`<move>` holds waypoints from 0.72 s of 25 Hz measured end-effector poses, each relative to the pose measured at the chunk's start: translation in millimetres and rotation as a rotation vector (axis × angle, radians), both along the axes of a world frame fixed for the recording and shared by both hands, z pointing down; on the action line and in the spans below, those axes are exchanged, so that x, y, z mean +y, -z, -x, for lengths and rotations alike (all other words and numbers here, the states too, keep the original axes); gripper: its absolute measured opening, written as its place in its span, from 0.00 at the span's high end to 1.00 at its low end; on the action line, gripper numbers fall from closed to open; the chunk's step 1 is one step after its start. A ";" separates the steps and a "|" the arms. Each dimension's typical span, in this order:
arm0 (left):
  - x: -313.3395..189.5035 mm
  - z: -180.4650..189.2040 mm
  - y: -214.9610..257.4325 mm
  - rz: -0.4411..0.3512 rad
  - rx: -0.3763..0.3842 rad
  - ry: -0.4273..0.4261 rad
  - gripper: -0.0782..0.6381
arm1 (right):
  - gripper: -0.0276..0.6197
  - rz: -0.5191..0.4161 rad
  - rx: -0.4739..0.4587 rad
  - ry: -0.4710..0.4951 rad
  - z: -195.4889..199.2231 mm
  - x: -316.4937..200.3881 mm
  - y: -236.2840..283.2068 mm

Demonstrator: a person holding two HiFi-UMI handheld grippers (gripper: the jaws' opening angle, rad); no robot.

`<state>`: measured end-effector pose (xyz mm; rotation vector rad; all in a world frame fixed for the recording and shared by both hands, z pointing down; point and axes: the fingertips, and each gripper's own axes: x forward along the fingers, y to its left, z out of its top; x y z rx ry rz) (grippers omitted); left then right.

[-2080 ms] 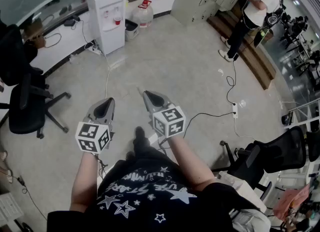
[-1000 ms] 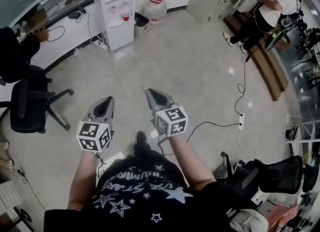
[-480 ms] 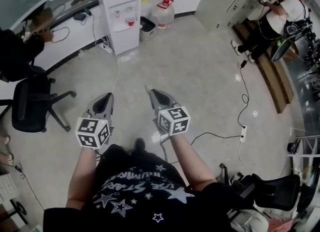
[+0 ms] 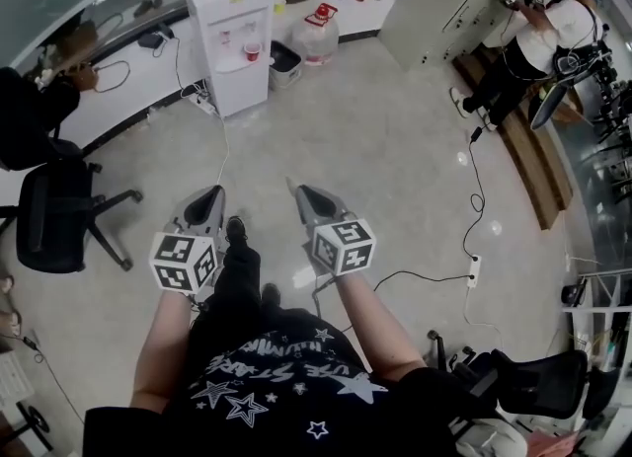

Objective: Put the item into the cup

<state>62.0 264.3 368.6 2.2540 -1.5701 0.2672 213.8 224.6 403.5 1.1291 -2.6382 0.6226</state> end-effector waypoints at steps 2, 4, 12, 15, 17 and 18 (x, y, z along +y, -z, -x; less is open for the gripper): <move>-12.8 1.3 -2.1 -0.002 0.014 -0.003 0.88 | 0.95 -0.006 0.006 -0.007 -1.5 -9.3 1.1; -26.9 2.5 -4.4 -0.003 0.023 -0.009 0.88 | 0.95 -0.007 0.012 -0.014 -1.9 -19.7 0.8; -87.6 16.9 -21.9 0.016 0.049 -0.028 0.88 | 0.95 0.022 0.044 -0.028 14.5 -76.0 -16.4; -116.2 31.5 -25.1 0.027 0.057 -0.028 0.88 | 0.95 0.036 0.048 -0.038 25.9 -104.1 -18.3; -136.2 41.3 -25.5 0.027 0.060 -0.031 0.88 | 0.95 0.039 0.053 -0.042 34.1 -123.6 -18.1; -145.9 46.2 -25.8 0.028 0.060 -0.032 0.88 | 0.95 0.039 0.056 -0.046 38.3 -133.7 -17.7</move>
